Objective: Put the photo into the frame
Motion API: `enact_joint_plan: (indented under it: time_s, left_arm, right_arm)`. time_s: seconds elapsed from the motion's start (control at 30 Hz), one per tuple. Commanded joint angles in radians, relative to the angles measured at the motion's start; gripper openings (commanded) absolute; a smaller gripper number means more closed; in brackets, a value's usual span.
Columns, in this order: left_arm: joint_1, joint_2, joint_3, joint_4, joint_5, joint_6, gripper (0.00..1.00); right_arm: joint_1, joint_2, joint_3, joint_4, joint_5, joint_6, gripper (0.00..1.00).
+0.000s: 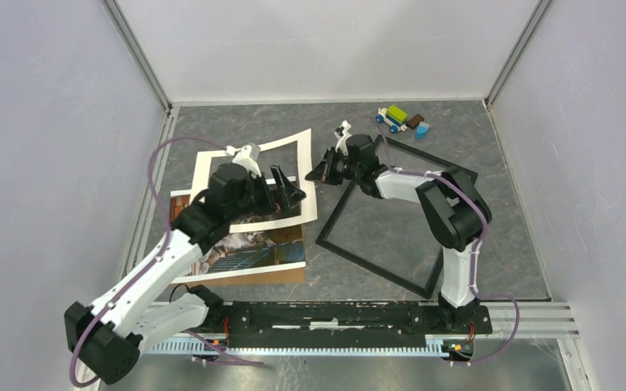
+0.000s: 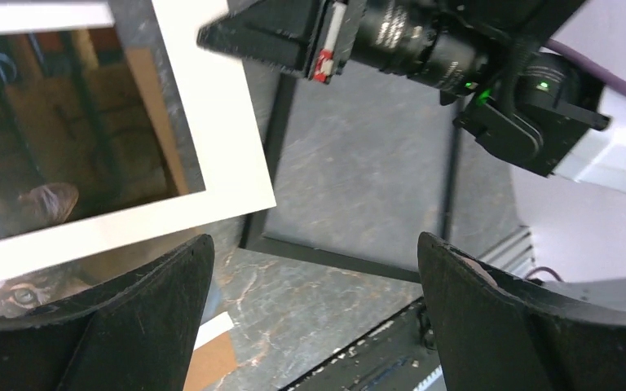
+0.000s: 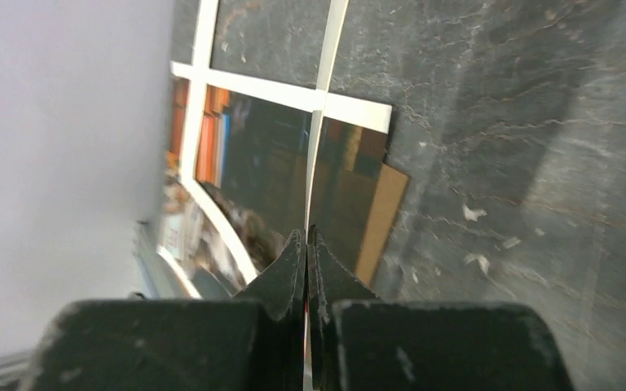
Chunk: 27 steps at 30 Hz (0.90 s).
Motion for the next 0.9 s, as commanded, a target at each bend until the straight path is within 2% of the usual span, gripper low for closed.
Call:
enact_joint_plan:
  time_s: [0.0,0.17,0.23,0.33,0.43,0.5,0.6,0.7,0.87]
  left_arm:
    - [0.001,-0.104,0.112,-0.176,0.042,0.136,1.0]
    - [0.001,-0.173,0.177,-0.24,0.058,0.193,1.0]
    - [0.001,-0.189,0.193,-0.254,0.076,0.194,1.0]
    - [0.001,-0.227,0.19,-0.251,0.112,0.182,1.0]
    - [0.001,-0.266,0.177,-0.241,0.131,0.172,1.0]
    - [0.0,-0.283,0.172,-0.238,0.146,0.169,1.0]
    - [0.001,-0.293,0.178,-0.244,0.171,0.176,1.0]
    - [0.002,-0.304,0.176,-0.246,0.181,0.185,1.0]
    - [0.001,-0.329,0.152,-0.248,0.183,0.199,1.0]
  right_arm:
    - [0.004,-0.198,0.089,-0.396,0.036,-0.335,0.0]
    - [0.002,-0.389,0.124,-0.779,0.087,-0.583,0.0]
    - [0.004,-0.472,0.182,-0.917,0.217,-0.688,0.0]
    - [0.004,-0.595,0.321,-1.09,0.518,-0.854,0.0]
    - [0.004,-0.694,0.466,-1.19,0.818,-1.037,0.0]
    - [0.008,-0.772,0.52,-1.192,0.887,-1.147,0.0]
    - [0.02,-0.893,0.48,-1.135,0.92,-1.281,0.0]
    - [0.036,-0.925,0.412,-1.189,0.946,-1.361,0.0]
    - [0.152,-1.035,0.031,-1.107,1.016,-1.395,0.0]
